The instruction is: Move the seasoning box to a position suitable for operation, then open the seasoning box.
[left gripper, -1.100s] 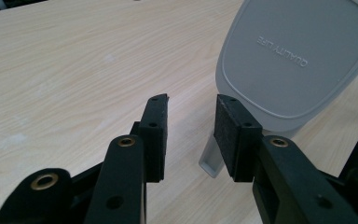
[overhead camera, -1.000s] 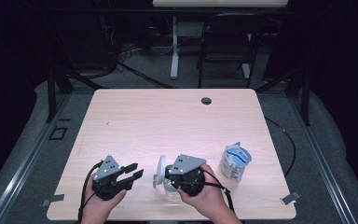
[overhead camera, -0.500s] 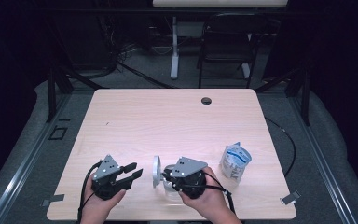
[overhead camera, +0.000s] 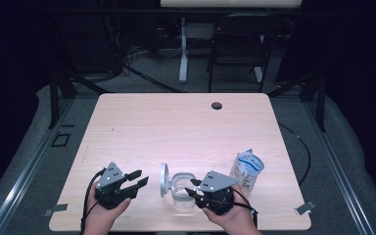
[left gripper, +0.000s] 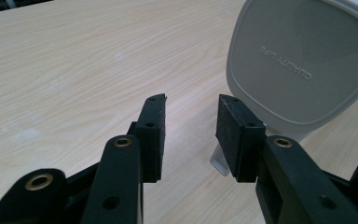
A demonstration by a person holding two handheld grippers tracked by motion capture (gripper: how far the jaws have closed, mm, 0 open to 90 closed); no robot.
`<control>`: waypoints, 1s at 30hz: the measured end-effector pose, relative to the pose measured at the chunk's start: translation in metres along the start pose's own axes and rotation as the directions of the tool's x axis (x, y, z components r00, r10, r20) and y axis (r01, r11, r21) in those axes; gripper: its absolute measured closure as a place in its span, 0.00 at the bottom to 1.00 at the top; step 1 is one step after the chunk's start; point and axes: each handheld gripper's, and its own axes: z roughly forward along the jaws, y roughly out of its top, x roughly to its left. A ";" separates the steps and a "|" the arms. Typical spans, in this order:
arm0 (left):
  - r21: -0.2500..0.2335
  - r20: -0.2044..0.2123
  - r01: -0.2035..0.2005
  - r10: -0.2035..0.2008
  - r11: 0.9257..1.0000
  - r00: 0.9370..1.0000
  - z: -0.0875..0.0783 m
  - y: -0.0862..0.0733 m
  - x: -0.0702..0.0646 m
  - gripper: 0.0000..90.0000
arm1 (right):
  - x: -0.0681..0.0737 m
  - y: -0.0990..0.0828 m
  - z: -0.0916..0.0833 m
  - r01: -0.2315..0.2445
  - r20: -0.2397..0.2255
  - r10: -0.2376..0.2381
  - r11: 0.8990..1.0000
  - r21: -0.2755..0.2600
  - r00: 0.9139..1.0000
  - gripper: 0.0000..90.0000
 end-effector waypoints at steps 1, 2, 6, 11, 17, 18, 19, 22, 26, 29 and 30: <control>-0.002 -0.001 0.003 -0.003 1.000 1.000 0.000 0.000 0.000 0.70 | -0.001 -0.002 -0.001 -0.003 0.003 0.003 1.000 0.001 1.000 0.75; -0.001 -0.002 0.003 -0.003 1.000 1.000 0.000 0.000 0.001 0.70 | -0.002 -0.006 -0.003 -0.009 0.012 0.009 1.000 -0.002 1.000 0.75; -0.005 -0.004 0.009 -0.009 1.000 1.000 -0.001 -0.001 0.002 0.70 | -0.006 -0.016 -0.010 -0.032 0.038 0.033 0.999 -0.019 0.999 0.71; -0.009 -0.008 0.015 -0.015 1.000 1.000 -0.002 -0.001 0.004 0.70 | -0.013 -0.027 -0.017 -0.058 0.067 0.059 0.998 -0.012 0.996 0.69; -0.007 -0.009 0.014 -0.014 1.000 1.000 -0.002 -0.001 0.004 0.70 | -0.016 -0.035 -0.023 -0.064 0.096 0.065 0.998 -0.015 0.993 0.67; -0.006 -0.010 0.015 -0.015 1.000 1.000 -0.002 -0.001 0.004 0.70 | -0.016 -0.036 -0.023 -0.067 0.095 0.068 0.998 -0.015 0.993 0.67; -0.005 -0.011 0.017 -0.017 1.000 1.000 -0.002 -0.002 0.004 0.70 | -0.016 -0.037 -0.024 -0.072 0.100 0.073 0.997 -0.015 0.992 0.67; -0.007 -0.012 0.020 -0.020 1.000 1.000 -0.002 -0.002 0.005 0.70 | -0.018 -0.040 -0.024 -0.082 0.099 0.083 0.997 -0.012 0.992 0.67; -0.010 -0.015 0.020 -0.020 1.000 1.000 -0.004 -0.002 0.005 0.70 | -0.019 -0.045 -0.024 -0.091 0.108 0.091 0.996 0.001 0.990 0.65; -0.018 -0.018 0.028 -0.029 0.999 0.999 -0.005 -0.001 0.006 0.68 | -0.018 -0.049 -0.028 -0.087 0.115 0.086 0.996 0.005 0.990 0.63; -0.020 -0.017 0.028 -0.029 0.999 0.999 -0.005 -0.001 0.006 0.67 | -0.018 -0.051 -0.030 -0.088 0.118 0.087 0.996 0.003 0.989 0.62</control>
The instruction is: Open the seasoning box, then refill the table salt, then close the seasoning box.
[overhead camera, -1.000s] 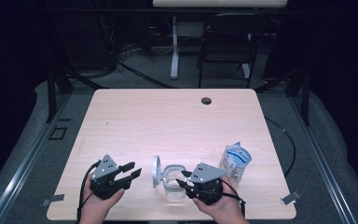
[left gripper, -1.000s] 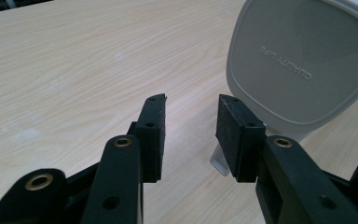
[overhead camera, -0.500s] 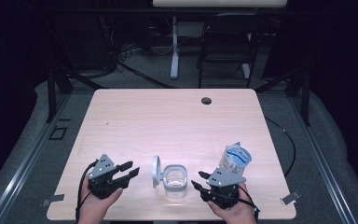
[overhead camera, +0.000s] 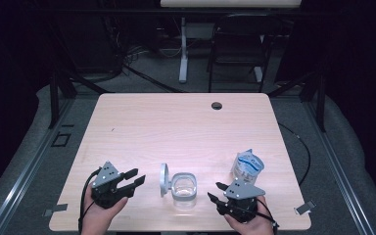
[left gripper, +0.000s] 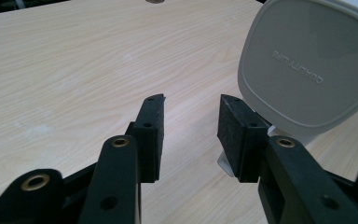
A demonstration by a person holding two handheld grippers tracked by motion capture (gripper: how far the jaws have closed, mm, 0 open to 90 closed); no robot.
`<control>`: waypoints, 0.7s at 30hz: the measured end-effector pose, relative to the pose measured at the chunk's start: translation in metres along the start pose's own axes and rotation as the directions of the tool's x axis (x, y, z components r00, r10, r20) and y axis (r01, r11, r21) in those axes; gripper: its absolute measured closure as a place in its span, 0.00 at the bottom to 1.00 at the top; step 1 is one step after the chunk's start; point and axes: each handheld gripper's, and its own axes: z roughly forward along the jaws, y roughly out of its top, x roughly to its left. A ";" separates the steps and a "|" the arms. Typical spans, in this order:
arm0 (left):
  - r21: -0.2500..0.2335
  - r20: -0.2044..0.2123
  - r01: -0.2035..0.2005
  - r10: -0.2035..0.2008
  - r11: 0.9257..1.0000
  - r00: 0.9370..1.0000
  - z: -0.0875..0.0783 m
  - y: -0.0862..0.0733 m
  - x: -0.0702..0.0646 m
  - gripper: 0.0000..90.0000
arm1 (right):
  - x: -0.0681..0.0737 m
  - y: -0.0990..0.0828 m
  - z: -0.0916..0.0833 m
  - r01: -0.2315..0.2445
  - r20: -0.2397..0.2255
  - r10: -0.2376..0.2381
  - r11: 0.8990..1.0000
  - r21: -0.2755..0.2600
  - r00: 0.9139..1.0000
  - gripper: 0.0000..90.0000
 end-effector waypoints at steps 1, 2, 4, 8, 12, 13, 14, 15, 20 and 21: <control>0.000 0.000 0.005 -0.005 1.000 1.000 0.000 0.000 0.000 0.67 | -0.001 -0.001 -0.002 -0.003 0.001 0.003 1.000 0.001 1.000 0.62; 0.001 0.000 0.008 -0.008 1.000 1.000 0.001 0.000 0.001 0.67 | -0.001 -0.003 -0.004 -0.008 0.005 0.008 1.000 -0.002 1.000 0.61; 0.005 -0.001 0.007 -0.007 1.000 1.000 0.002 -0.001 0.001 0.67 | -0.004 -0.008 -0.008 -0.009 0.007 0.009 1.000 0.003 1.000 0.61; 0.012 -0.003 0.004 -0.004 1.000 1.000 0.002 -0.002 0.001 0.67 | -0.010 -0.016 -0.011 -0.029 0.021 0.029 1.000 0.005 0.999 0.61; 0.005 -0.003 0.010 -0.010 1.000 1.000 0.001 -0.001 0.001 0.67 | -0.016 -0.022 -0.014 -0.036 0.032 0.036 0.999 0.017 0.999 0.61; 0.004 -0.004 0.011 -0.011 1.000 1.000 0.001 -0.001 0.002 0.67 | -0.017 -0.023 -0.015 -0.039 0.037 0.038 0.999 0.017 0.999 0.61; 0.004 -0.003 0.010 -0.010 1.000 1.000 0.001 -0.001 0.002 0.67 | -0.018 -0.025 -0.016 -0.039 0.039 0.038 0.999 0.017 0.999 0.61; 0.007 -0.003 0.008 -0.008 1.000 1.000 0.001 -0.002 0.003 0.67 | -0.019 -0.026 -0.016 -0.041 0.042 0.041 0.999 0.019 0.998 0.61; 0.008 -0.003 0.013 -0.013 1.000 1.000 0.001 -0.002 0.003 0.67 | -0.027 -0.036 -0.024 -0.054 0.049 0.053 0.998 0.027 0.997 0.61; 0.006 -0.004 0.014 -0.014 1.000 1.000 0.001 -0.002 0.004 0.67 | -0.028 -0.038 -0.025 -0.054 0.054 0.053 0.998 0.031 0.997 0.61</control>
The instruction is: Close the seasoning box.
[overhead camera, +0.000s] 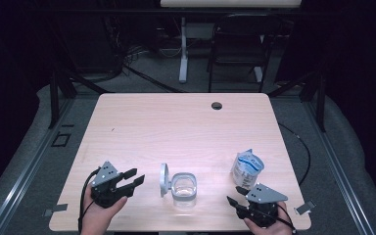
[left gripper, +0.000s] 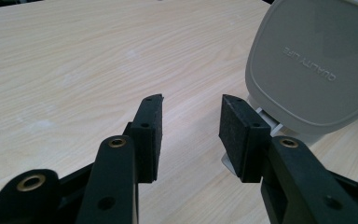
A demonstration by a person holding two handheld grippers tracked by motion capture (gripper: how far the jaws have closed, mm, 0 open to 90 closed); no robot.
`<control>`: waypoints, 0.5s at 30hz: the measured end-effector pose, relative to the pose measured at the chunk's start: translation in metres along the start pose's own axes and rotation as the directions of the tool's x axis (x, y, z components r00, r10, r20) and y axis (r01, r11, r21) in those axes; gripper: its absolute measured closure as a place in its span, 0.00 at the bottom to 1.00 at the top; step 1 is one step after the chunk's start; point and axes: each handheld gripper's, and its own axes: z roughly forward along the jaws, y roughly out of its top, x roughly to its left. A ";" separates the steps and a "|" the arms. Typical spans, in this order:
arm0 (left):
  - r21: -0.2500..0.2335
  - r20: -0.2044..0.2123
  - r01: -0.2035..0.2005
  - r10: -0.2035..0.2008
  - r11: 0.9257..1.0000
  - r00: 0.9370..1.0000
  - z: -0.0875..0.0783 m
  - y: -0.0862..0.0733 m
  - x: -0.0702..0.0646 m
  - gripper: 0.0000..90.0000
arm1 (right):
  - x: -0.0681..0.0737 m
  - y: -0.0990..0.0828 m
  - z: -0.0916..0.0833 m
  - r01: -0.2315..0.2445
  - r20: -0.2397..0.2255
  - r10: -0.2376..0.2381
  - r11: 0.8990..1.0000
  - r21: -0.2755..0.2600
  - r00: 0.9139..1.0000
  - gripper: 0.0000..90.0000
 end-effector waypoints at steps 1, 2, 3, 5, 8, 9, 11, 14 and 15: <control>-0.004 -0.001 0.004 -0.004 1.000 1.000 0.000 0.000 0.000 0.67 | -0.002 -0.002 -0.002 -0.001 0.002 0.001 1.000 0.000 1.000 0.61; -0.007 -0.002 0.008 -0.008 1.000 1.000 -0.001 0.000 0.001 0.66 | -0.003 -0.003 -0.003 -0.004 0.007 0.004 1.000 0.001 1.000 0.61; -0.008 -0.003 0.006 -0.006 1.000 1.000 -0.001 0.001 0.001 0.66 | -0.005 -0.005 -0.005 -0.014 0.007 0.014 1.000 -0.003 1.000 0.61; -0.008 -0.005 0.010 -0.010 1.000 1.000 -0.001 0.001 0.002 0.66 | -0.008 -0.007 -0.007 -0.029 0.016 0.030 1.000 -0.011 0.999 0.60; -0.006 -0.005 0.008 -0.008 1.000 1.000 0.000 0.001 0.004 0.66 | -0.011 -0.010 -0.007 -0.044 0.023 0.044 0.999 -0.007 0.999 0.60; -0.005 -0.005 0.010 -0.010 1.000 1.000 0.000 0.000 0.004 0.66 | -0.012 -0.010 -0.008 -0.044 0.030 0.044 0.999 -0.001 0.999 0.60; -0.005 -0.005 0.011 -0.011 1.000 1.000 0.000 0.000 0.005 0.66 | -0.014 -0.012 -0.009 -0.046 0.038 0.045 0.999 0.005 0.998 0.60; -0.003 -0.011 0.014 -0.014 1.000 1.000 0.000 -0.001 0.007 0.66 | -0.017 -0.014 -0.010 -0.063 0.045 0.063 0.998 0.004 0.997 0.59; -0.002 -0.013 0.014 -0.014 1.000 1.000 -0.001 -0.001 0.008 0.65 | -0.019 -0.015 -0.011 -0.068 0.050 0.067 0.998 0.010 0.997 0.58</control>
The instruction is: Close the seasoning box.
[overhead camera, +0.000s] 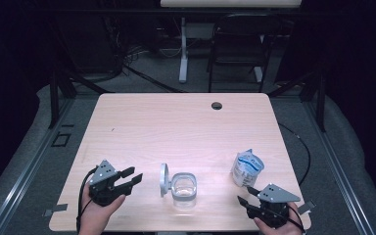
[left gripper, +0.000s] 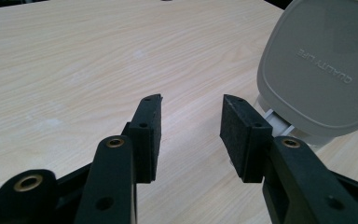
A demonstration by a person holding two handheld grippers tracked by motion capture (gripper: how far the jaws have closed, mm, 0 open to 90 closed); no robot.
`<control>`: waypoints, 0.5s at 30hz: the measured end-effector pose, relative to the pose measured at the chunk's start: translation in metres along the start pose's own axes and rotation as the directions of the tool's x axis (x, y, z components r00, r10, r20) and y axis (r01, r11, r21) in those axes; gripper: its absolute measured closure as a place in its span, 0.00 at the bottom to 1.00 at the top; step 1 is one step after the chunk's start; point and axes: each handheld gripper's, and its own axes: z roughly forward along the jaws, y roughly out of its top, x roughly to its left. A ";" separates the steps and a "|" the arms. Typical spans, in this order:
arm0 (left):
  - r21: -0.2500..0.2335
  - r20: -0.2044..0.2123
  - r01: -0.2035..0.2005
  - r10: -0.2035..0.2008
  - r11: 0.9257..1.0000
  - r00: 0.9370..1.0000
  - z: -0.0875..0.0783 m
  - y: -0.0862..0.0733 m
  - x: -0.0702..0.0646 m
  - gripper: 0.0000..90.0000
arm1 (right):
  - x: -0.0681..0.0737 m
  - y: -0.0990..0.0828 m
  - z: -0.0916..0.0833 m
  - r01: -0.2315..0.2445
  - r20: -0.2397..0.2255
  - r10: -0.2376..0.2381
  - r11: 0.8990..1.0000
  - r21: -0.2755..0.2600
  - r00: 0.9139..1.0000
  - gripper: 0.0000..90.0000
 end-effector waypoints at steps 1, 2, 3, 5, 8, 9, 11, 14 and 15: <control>-0.001 0.000 0.003 -0.003 1.000 1.000 0.000 0.000 0.000 0.65 | -0.001 -0.001 0.000 -0.011 -0.001 0.011 1.000 0.004 1.000 0.57; -0.002 -0.002 0.008 -0.008 1.000 1.000 0.000 -0.001 0.001 0.65 | -0.002 -0.002 0.000 -0.017 0.001 0.017 1.000 0.005 1.000 0.55; -0.001 -0.004 0.008 -0.008 1.000 1.000 -0.001 -0.001 0.001 0.65 | -0.004 -0.002 0.000 -0.022 0.002 0.022 1.000 0.020 1.000 0.54; -0.002 -0.004 0.009 -0.009 1.000 1.000 0.000 -0.001 0.002 0.65 | -0.007 -0.005 0.000 -0.028 0.017 0.027 0.999 0.032 0.999 0.52; -0.001 -0.006 0.011 -0.011 1.000 1.000 0.000 -0.001 0.002 0.65 | -0.012 -0.007 0.000 -0.041 0.030 0.040 0.998 0.041 0.999 0.51; -0.003 -0.006 0.011 -0.011 1.000 1.000 0.001 -0.001 0.002 0.65 | -0.013 -0.008 0.001 -0.047 0.030 0.046 0.998 0.036 0.999 0.51; -0.002 -0.008 0.010 -0.010 1.000 1.000 0.001 -0.002 0.003 0.65 | -0.015 -0.009 0.001 -0.054 0.043 0.053 0.998 0.035 0.998 0.51; 0.002 -0.011 0.009 -0.009 1.000 1.000 0.000 -0.002 0.003 0.65 | -0.017 -0.009 0.001 -0.063 0.055 0.061 0.997 0.034 0.997 0.51; 0.005 -0.012 0.008 -0.008 1.000 1.000 0.000 -0.003 0.004 0.65 | -0.018 -0.009 0.001 -0.066 0.064 0.064 0.997 0.029 0.996 0.51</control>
